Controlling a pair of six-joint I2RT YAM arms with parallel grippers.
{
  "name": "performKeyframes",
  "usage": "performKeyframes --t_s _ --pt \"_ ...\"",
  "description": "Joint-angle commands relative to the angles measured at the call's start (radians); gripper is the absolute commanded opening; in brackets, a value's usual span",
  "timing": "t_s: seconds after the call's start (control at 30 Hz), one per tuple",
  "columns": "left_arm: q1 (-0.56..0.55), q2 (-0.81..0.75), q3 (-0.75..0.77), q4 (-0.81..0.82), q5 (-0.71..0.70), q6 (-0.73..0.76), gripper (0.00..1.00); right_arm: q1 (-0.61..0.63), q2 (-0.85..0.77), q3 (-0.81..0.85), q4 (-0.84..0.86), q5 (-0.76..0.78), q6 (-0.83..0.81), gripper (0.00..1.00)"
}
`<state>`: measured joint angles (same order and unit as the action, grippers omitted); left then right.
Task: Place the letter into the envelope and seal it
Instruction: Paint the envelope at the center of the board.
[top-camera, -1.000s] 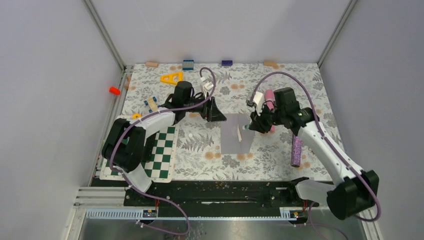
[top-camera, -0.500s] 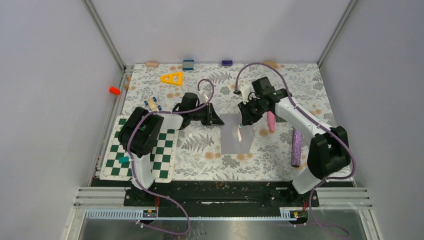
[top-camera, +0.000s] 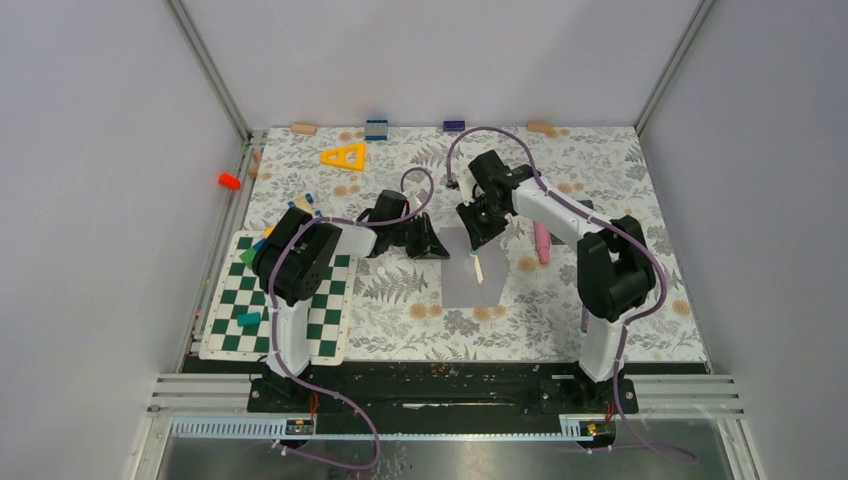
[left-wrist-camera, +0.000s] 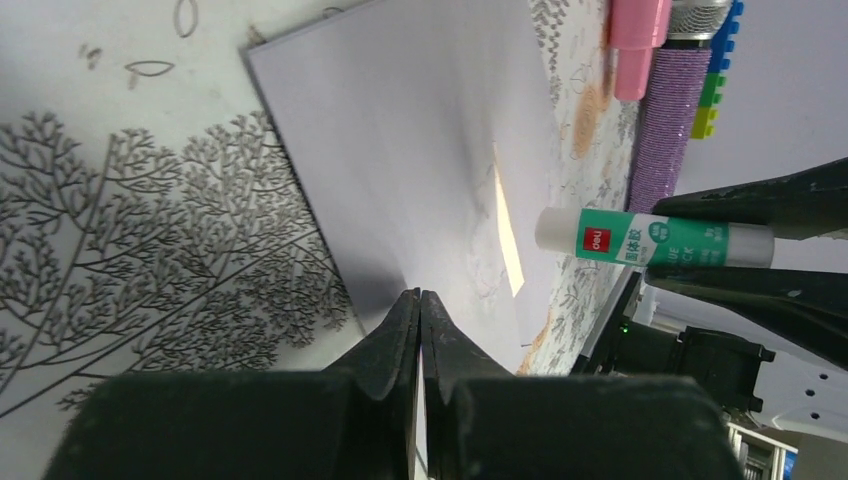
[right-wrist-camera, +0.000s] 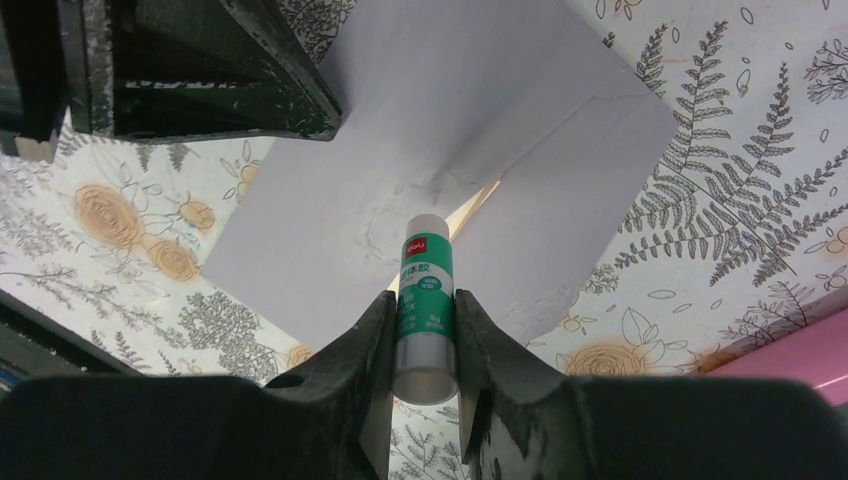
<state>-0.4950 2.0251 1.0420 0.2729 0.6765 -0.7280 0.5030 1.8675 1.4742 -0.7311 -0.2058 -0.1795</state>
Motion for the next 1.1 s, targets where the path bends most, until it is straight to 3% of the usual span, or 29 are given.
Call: performKeyframes --t_s 0.0,0.4,0.73,1.07 --pt "-0.004 0.021 0.039 -0.025 -0.043 -0.003 0.0 0.011 0.053 0.063 -0.04 0.054 0.032 0.0" --pt "-0.016 0.056 0.07 -0.087 -0.06 0.001 0.0 0.041 0.111 0.093 -0.039 0.103 0.037 0.0" --pt "-0.024 0.052 0.065 -0.09 -0.063 0.001 0.0 0.048 0.127 0.09 0.028 0.239 0.038 0.0" --pt "-0.034 0.056 0.083 -0.123 -0.073 0.025 0.0 0.048 0.123 0.1 0.071 0.183 0.065 0.0"
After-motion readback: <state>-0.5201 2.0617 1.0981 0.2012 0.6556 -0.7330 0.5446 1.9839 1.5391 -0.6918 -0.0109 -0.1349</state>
